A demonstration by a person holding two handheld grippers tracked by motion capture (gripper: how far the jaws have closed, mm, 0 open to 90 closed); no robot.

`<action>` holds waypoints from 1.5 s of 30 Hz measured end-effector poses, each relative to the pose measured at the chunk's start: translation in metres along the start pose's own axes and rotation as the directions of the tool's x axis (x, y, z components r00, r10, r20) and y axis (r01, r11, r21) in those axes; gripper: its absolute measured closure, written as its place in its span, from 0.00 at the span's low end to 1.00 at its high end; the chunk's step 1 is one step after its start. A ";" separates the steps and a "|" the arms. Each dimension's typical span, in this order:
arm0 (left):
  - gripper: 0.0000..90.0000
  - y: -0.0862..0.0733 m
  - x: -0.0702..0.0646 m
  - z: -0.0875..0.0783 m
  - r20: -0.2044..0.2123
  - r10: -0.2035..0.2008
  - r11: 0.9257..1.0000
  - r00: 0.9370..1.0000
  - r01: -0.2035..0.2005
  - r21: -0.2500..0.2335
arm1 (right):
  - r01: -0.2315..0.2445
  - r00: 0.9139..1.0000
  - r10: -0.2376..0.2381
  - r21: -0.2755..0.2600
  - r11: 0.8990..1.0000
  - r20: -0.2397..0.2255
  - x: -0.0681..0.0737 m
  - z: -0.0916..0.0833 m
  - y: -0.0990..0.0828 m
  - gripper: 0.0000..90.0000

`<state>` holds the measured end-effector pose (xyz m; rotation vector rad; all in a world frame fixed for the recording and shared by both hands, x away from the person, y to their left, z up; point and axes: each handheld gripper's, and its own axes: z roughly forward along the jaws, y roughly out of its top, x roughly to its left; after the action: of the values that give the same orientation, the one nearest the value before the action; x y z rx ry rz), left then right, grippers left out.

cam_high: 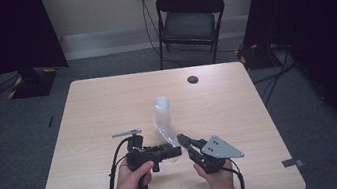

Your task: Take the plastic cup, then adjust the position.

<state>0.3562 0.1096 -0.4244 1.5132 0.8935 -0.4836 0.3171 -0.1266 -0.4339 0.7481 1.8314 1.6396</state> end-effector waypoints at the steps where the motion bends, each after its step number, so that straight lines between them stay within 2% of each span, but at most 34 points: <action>1: 0.24 0.000 0.000 0.000 -0.001 0.006 1.000 1.000 -0.006 0.000 | 0.000 1.000 0.000 0.003 1.000 0.004 -0.001 0.000 0.000 0.98; 14: 0.22 0.002 0.004 -0.003 -0.045 0.066 0.998 0.997 -0.065 0.017 | -0.035 0.999 0.034 0.037 0.999 0.022 -0.013 -0.003 0.000 0.99; 16: 0.22 0.002 0.005 -0.004 -0.053 0.096 0.995 0.994 -0.095 0.028 | -0.046 0.999 0.045 0.053 0.998 0.024 -0.017 -0.004 0.001 0.99; 17: 0.22 0.002 0.006 -0.005 -0.075 0.118 0.993 0.990 -0.116 0.025 | -0.056 0.998 0.054 0.057 0.997 0.029 -0.018 -0.003 0.001 1.00; 18: 0.22 0.002 0.006 -0.005 -0.075 0.118 0.993 0.990 -0.116 0.025 | -0.060 0.998 0.059 0.062 0.996 0.028 -0.019 -0.003 0.002 1.00; 19: 0.22 0.002 0.007 -0.006 -0.100 0.155 0.988 0.983 -0.152 0.036 | -0.068 0.997 0.067 0.068 0.995 0.024 -0.020 -0.002 0.002 1.00; 20: 0.21 0.002 0.007 -0.006 -0.100 0.155 0.988 0.983 -0.152 0.036 | -0.068 0.997 0.067 0.068 0.995 0.024 -0.020 -0.002 0.002 1.00; 22: 0.22 0.003 0.008 -0.007 -0.129 0.192 0.981 0.973 -0.188 0.048 | -0.079 0.997 0.078 0.083 0.993 0.022 -0.023 -0.002 0.003 1.00; 24: 0.22 0.003 0.009 -0.008 -0.146 0.206 0.978 0.968 -0.200 0.054 | -0.094 0.996 0.093 0.099 0.991 0.015 -0.024 -0.002 0.003 1.00; 28: 0.22 0.002 0.008 -0.007 -0.182 0.260 0.965 0.948 -0.252 0.067 | -0.105 0.994 0.106 0.141 0.984 -0.001 -0.027 -0.003 0.003 1.00; 29: 0.22 0.002 0.008 -0.007 -0.189 0.267 0.964 0.945 -0.257 0.073 | -0.109 0.994 0.111 0.158 0.981 -0.005 -0.028 -0.003 0.004 1.00; 30: 0.22 0.002 0.007 -0.007 -0.200 0.266 0.964 0.943 -0.257 0.069 | -0.113 0.993 0.116 0.179 0.977 -0.004 -0.028 -0.003 0.004 1.00; 31: 0.22 0.002 0.008 -0.007 -0.213 0.273 0.962 0.938 -0.264 0.067 | -0.149 0.988 0.152 0.219 0.964 0.003 -0.031 -0.004 0.005 1.00; 32: 0.22 0.002 0.008 -0.007 -0.223 0.285 0.959 0.932 -0.276 0.071 | -0.149 0.988 0.152 0.219 0.964 0.003 -0.031 -0.004 0.005 1.00; 33: 0.22 0.002 0.008 -0.007 -0.233 0.297 0.955 0.926 -0.289 0.067 | -0.175 0.984 0.178 0.233 0.957 0.006 -0.034 -0.004 0.004 1.00; 35: 0.22 0.002 0.009 -0.006 -0.246 0.339 0.940 0.908 -0.334 0.062 | -0.194 0.980 0.197 0.259 0.946 0.013 -0.037 -0.005 0.003 1.00; 36: 0.22 0.002 0.009 -0.006 -0.251 0.348 0.937 0.903 -0.345 0.056 | -0.206 0.977 0.212 0.270 0.941 0.007 -0.039 -0.005 0.003 1.00; 38: 0.25 0.002 0.009 -0.006 -0.252 0.375 0.925 0.892 -0.376 0.049 | -0.216 0.975 0.224 0.290 0.932 0.007 -0.042 -0.006 0.004 1.00; 39: 0.25 0.002 0.009 -0.006 -0.259 0.407 0.912 0.876 -0.406 0.062 | -0.226 0.971 0.239 0.315 0.922 -0.002 -0.046 -0.007 0.005 1.00; 40: 0.25 0.002 0.009 -0.006 -0.259 0.407 0.912 0.876 -0.406 0.062 | -0.228 0.970 0.243 0.326 0.917 -0.006 -0.047 -0.007 0.005 1.00; 41: 0.25 0.002 0.008 -0.006 -0.254 0.423 0.905 0.870 -0.419 0.075 | -0.228 0.970 0.243 0.326 0.917 -0.006 -0.047 -0.007 0.005 1.00; 42: 0.25 0.002 0.008 -0.006 -0.263 0.443 0.896 0.857 -0.434 0.093 | -0.230 0.968 0.250 0.341 0.911 -0.014 -0.049 -0.007 0.005 1.00; 43: 0.24 0.001 0.006 -0.005 -0.265 0.471 0.882 0.841 -0.457 0.116 | -0.214 0.972 0.235 0.352 0.911 -0.020 -0.050 -0.008 0.005 1.00; 44: 0.24 0.001 0.006 -0.005 -0.265 0.471 0.882 0.841 -0.457 0.116 | -0.214 0.972 0.235 0.352 0.911 -0.020 -0.050 -0.008 0.005 1.00; 45: 0.24 0.000 0.006 -0.004 -0.271 0.487 0.874 0.830 -0.468 0.134 | -0.211 0.971 0.238 0.366 0.906 -0.031 -0.051 -0.007 0.005 1.00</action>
<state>0.3591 0.1151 -0.4279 1.8253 0.6885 0.0917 0.3467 -0.1679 -0.4257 1.1050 2.2042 1.4980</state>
